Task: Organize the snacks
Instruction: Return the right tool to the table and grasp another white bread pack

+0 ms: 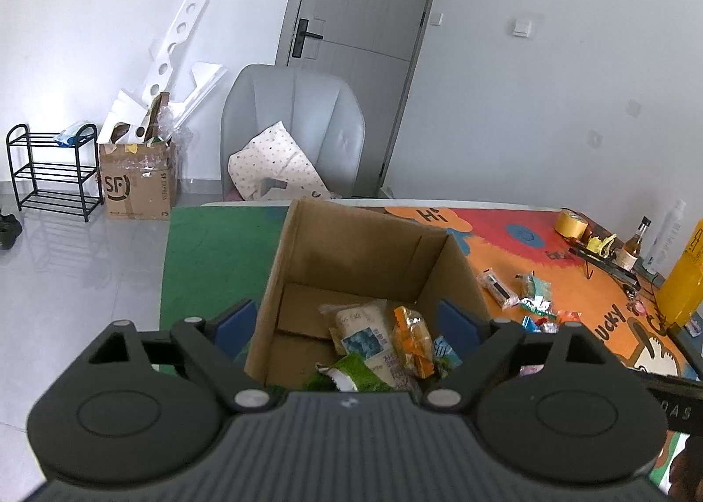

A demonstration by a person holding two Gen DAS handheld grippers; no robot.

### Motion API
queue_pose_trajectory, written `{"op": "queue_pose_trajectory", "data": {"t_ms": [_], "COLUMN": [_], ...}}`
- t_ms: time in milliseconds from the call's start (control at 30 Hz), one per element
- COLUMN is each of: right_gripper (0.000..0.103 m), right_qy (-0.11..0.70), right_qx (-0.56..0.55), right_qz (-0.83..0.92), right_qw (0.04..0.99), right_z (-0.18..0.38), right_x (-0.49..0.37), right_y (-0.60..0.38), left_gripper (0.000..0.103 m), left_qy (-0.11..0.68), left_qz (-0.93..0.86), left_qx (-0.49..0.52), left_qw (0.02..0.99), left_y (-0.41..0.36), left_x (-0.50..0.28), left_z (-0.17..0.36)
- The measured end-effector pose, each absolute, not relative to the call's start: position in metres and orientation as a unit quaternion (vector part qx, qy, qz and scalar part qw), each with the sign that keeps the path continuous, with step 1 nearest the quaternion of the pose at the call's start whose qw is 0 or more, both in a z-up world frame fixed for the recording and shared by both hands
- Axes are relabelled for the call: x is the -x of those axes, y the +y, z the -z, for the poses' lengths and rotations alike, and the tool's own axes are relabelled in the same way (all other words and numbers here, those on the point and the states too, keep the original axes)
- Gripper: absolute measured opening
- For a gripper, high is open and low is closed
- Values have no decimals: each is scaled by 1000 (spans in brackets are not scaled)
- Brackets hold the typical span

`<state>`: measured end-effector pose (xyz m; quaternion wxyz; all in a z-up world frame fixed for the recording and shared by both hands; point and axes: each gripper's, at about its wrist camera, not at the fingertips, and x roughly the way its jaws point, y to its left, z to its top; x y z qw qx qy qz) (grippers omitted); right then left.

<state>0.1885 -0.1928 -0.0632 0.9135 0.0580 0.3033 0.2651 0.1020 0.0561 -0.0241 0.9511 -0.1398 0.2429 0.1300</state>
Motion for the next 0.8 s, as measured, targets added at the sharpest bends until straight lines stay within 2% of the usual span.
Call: {"op": "queue_pose_trajectory", "data": {"t_ms": [100,200,600,667,733,767,800], "right_gripper": [75,80,82,79,63,50,49], "right_qy": [313,318,353,356,361,365,361], "right_qx": [-45,-27,37,37,30,24,24], "right_qz": [-238,-207,-126,-120,-122,-127,-128], "right_qw": [918,925,926,926,924,922,923], "right_z": [71,80,118,122,125,126,126], "right_x": [-185,-184,-183,-181,-180,-180,-179], "right_y": [-195,-192,-182,-187,-193,-195,-197], "left_gripper": [90,90,91,91,91,91,91], "left_qy": [245,244,237,240,243,244,245], "left_qz": [-129,-125,-138,-137,-135,-133,-132], "left_qx": [140,141,152,153,152,152,152], "left_qw": [951,951,950,949,948,948,948], "left_y": [55,55,62,62,62,62,61], "left_x": [-97,-93,-82,-82,-83,-83,-83], "left_z": [27,26,30,33,34,35,36]}}
